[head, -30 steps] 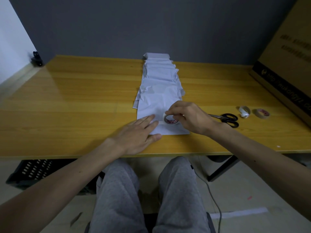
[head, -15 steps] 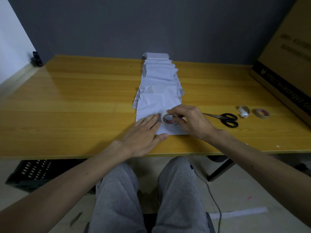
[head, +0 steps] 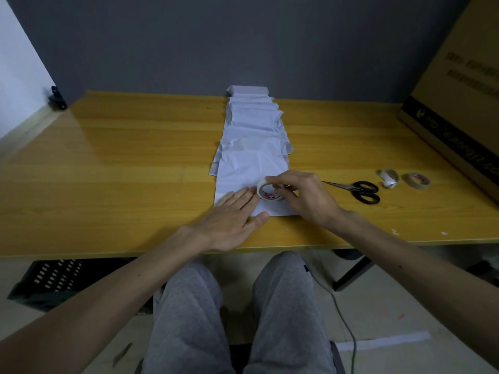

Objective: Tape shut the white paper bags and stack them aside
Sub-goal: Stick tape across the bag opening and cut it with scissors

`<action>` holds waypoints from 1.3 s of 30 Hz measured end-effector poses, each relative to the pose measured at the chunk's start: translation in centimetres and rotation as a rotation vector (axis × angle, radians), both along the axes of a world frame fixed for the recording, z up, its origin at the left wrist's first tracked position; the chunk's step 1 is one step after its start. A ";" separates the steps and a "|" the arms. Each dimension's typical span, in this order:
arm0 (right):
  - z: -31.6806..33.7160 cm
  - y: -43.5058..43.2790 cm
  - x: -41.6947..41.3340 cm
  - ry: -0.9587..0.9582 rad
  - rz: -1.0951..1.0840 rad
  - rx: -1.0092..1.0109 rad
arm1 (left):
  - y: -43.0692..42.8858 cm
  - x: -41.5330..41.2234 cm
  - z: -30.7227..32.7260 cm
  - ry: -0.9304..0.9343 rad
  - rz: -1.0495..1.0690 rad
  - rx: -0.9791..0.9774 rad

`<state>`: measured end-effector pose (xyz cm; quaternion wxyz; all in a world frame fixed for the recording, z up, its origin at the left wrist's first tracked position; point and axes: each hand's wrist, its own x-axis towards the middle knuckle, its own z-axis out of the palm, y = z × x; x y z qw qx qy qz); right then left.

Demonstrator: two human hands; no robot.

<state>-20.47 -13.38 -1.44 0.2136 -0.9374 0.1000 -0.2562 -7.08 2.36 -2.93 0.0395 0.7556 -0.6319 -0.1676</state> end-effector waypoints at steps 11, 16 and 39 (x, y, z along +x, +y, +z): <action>0.2 -0.6 -0.3 0.052 0.056 -0.156 | 0.0 0.2 0.0 0.051 0.016 -0.003; 0.2 -1.0 -0.9 0.104 0.035 -0.197 | 0.0 0.2 0.0 0.055 0.024 -0.007; 1.7 -2.2 -3.8 0.293 -0.026 -0.340 | 0.0 0.3 0.1 0.073 0.025 -0.010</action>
